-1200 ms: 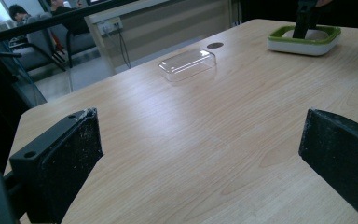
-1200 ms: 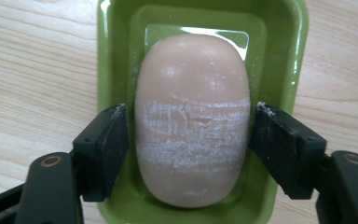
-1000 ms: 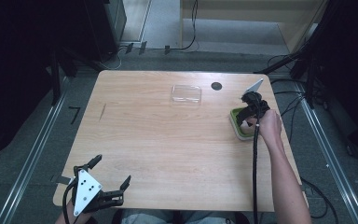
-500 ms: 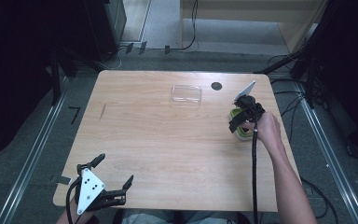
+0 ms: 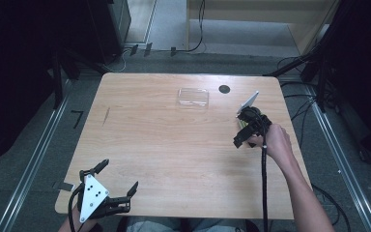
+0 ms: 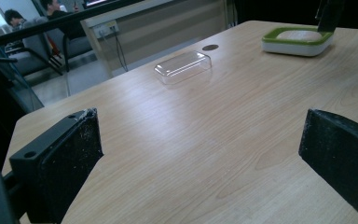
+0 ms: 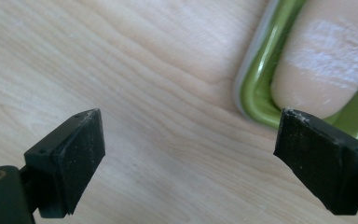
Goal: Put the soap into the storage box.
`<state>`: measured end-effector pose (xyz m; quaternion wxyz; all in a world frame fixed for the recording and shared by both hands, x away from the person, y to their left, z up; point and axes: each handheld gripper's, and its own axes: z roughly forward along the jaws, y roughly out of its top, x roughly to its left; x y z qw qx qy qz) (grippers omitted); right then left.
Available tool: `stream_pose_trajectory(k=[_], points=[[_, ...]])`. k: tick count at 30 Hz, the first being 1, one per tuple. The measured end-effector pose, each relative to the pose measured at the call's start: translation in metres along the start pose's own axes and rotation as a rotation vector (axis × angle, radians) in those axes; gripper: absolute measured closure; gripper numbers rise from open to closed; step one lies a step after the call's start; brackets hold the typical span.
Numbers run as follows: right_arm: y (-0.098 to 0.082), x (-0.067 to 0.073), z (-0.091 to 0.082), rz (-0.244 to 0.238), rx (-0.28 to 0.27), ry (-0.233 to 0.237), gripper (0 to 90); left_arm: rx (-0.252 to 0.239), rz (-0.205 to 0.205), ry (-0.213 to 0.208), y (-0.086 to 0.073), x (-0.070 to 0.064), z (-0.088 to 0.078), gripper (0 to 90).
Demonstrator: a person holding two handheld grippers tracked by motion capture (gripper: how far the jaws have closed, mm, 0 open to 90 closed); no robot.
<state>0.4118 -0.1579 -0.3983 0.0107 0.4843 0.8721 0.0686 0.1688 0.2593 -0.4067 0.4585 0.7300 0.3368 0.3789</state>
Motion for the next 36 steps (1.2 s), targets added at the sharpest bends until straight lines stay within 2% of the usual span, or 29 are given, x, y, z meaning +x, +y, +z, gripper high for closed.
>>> stream_pose_trajectory(k=[12, 29, 36], points=[[-0.017, 0.035, 0.004, -0.086, 0.031, -0.001, 7.9, 0.000, 0.001, -0.001, 0.000, 0.000, 0.000, 0.0], [-0.048, 0.068, 0.022, -0.172, 0.060, 0.007, 8.4, 0.004, 0.004, -0.001, 0.000, 0.000, 0.000, 0.0], [-0.062, 0.084, 0.034, -0.208, 0.099, 0.019, 8.6, 0.002, 0.008, -0.005, 0.000, -0.001, 0.001, 0.0]])
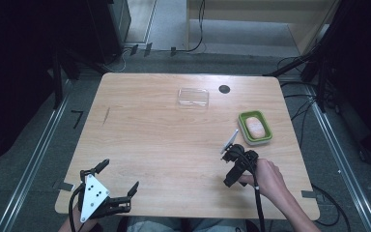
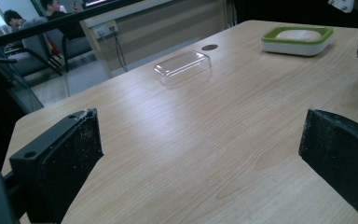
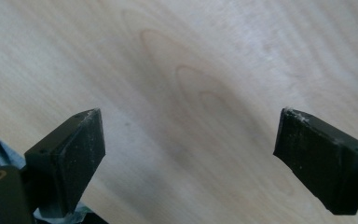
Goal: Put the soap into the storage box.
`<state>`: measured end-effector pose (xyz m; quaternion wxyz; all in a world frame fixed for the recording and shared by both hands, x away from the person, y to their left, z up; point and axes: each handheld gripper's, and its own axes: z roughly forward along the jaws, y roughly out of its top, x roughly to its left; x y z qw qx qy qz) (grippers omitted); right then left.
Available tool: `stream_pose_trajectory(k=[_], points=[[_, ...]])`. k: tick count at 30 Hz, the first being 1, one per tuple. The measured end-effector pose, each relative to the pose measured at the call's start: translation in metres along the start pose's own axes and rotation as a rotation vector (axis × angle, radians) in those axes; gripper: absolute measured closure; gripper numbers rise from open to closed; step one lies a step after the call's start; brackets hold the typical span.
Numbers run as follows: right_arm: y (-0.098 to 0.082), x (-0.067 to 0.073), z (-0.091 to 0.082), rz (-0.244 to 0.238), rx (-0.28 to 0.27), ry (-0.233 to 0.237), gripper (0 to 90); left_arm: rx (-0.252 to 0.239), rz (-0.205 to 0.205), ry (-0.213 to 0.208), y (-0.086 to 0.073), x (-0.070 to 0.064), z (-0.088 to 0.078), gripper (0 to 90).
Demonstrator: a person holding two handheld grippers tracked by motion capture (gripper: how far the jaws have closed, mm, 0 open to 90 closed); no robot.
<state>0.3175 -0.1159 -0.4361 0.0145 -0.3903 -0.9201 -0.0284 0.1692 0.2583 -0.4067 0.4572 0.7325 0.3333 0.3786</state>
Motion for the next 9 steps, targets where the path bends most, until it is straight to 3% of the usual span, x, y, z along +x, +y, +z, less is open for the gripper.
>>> stream_pose_trajectory(k=[9], points=[[-0.012, 0.018, 0.010, -0.036, -0.006, 0.017, 9.5, -0.004, -0.002, 0.001, 0.000, -0.001, 0.001, 0.0]])
